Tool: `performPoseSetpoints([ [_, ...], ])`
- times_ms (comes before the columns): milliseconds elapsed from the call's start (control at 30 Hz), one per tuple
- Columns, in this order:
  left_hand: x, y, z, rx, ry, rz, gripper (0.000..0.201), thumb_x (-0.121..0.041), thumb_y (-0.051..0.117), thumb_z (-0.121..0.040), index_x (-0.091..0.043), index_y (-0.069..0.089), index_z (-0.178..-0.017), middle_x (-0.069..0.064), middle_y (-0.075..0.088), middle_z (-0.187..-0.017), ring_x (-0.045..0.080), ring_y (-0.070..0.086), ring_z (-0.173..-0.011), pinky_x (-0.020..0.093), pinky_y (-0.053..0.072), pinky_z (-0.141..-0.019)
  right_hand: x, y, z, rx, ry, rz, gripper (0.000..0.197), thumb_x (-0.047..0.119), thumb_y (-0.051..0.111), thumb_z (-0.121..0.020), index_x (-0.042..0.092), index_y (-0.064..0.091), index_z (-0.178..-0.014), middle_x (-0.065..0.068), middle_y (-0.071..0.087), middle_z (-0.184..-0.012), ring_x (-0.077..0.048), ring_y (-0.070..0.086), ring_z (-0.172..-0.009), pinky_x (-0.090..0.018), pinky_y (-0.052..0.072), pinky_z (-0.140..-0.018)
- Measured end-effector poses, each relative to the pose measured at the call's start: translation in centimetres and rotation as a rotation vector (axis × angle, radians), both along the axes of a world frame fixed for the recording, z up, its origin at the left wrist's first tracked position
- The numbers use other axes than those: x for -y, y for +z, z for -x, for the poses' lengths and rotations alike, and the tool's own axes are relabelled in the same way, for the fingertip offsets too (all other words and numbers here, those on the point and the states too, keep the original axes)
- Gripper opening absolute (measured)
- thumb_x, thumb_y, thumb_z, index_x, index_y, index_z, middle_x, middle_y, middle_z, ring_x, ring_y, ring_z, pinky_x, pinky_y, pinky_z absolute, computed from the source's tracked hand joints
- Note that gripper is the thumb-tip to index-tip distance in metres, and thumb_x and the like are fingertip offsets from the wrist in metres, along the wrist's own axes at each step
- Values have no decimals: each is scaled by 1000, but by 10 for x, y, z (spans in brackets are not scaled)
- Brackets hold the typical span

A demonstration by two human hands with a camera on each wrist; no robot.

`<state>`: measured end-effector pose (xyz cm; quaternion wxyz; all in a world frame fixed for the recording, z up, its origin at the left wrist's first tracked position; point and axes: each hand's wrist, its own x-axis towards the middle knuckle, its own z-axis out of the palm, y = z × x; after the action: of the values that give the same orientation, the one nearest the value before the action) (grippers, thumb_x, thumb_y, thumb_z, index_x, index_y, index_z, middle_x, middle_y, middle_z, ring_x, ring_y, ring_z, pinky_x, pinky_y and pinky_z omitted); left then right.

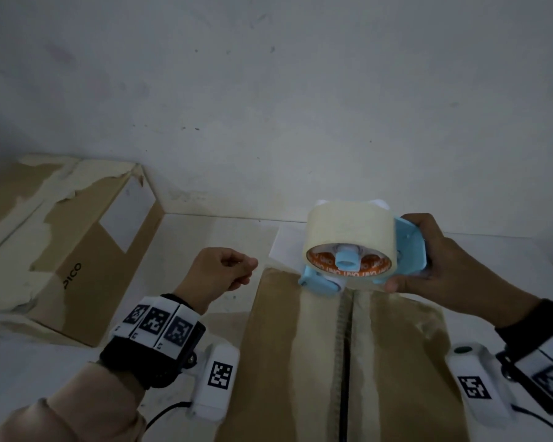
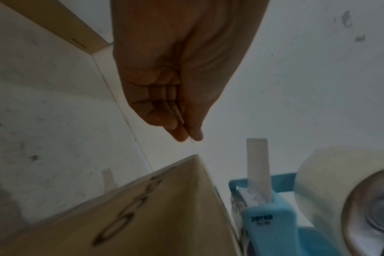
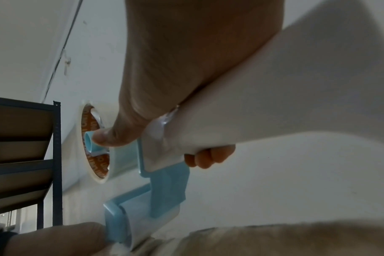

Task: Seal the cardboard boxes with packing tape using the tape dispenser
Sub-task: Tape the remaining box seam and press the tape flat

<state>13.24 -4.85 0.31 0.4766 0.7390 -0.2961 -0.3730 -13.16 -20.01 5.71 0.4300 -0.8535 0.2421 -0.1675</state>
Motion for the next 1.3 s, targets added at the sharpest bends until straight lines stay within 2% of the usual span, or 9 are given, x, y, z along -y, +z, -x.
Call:
performPoseSetpoints([
  [133,0,-10,1,-54,-22,-74,11,-17,63,-84,-11,63,-76,4,63,-69,0,59,-50,9,48,-48,2,-6,1,12,-20,-25,73,79,68,-42,60,30,-102,7,62,-98,-1,64,-90,-24,56,-69],
  [267,4,-20,2,-147,-144,-177,18,-23,55,-90,-6,60,-87,3,62,-74,9,57,-62,16,51,-59,0,-12,3,11,-50,-54,85,80,67,-42,46,29,-109,7,59,-101,0,62,-95,-17,55,-68],
  [467,14,-17,0,-215,-338,-297,11,-30,40,-96,-19,42,-97,15,62,-91,23,56,-82,29,51,-75,4,-16,5,9,-56,-88,85,78,69,-41,50,27,-110,12,61,-102,-2,61,-98,-23,56,-73],
  [533,11,-22,2,-239,-370,-379,24,-41,33,-96,-18,41,-98,15,57,-95,25,55,-84,31,51,-77,4,-17,5,14,-49,-102,85,78,69,-41,51,27,-110,20,60,-106,-2,61,-99,-22,56,-73],
  [667,8,-28,6,-365,-365,-430,51,-52,23,-93,-10,43,-114,12,57,-95,23,56,-84,32,50,-79,4,-17,7,21,-77,-97,89,78,70,-39,44,28,-110,7,60,-103,-1,62,-95,-19,55,-71],
  [800,1,-31,12,-260,-385,-568,51,-47,17,-97,-9,47,-113,14,57,-105,23,55,-90,28,49,-77,4,-17,5,38,-66,-134,91,78,71,-37,44,29,-110,7,58,-105,0,63,-93,-15,54,-68],
  [900,-8,-33,11,-183,-431,-635,42,-44,22,-98,-15,44,-118,10,58,-112,18,58,-86,27,50,-75,5,-17,6,40,-67,-109,90,79,70,-37,44,28,-109,7,58,-104,-1,63,-94,-18,55,-68],
  [1067,-9,-3,10,-16,-327,-446,52,-54,25,-92,-20,41,-129,3,52,-125,17,56,-104,28,52,-70,2,-18,7,44,-50,-90,89,80,68,-38,44,27,-109,8,56,-103,3,61,-93,-16,54,-68],
  [1300,-6,10,26,166,-509,-347,57,-37,63,-83,-19,43,-133,1,55,-125,14,60,-98,18,54,-61,-3,-17,9,30,-46,-63,89,82,65,-39,44,26,-110,12,54,-104,9,58,-95,-10,50,-68],
])
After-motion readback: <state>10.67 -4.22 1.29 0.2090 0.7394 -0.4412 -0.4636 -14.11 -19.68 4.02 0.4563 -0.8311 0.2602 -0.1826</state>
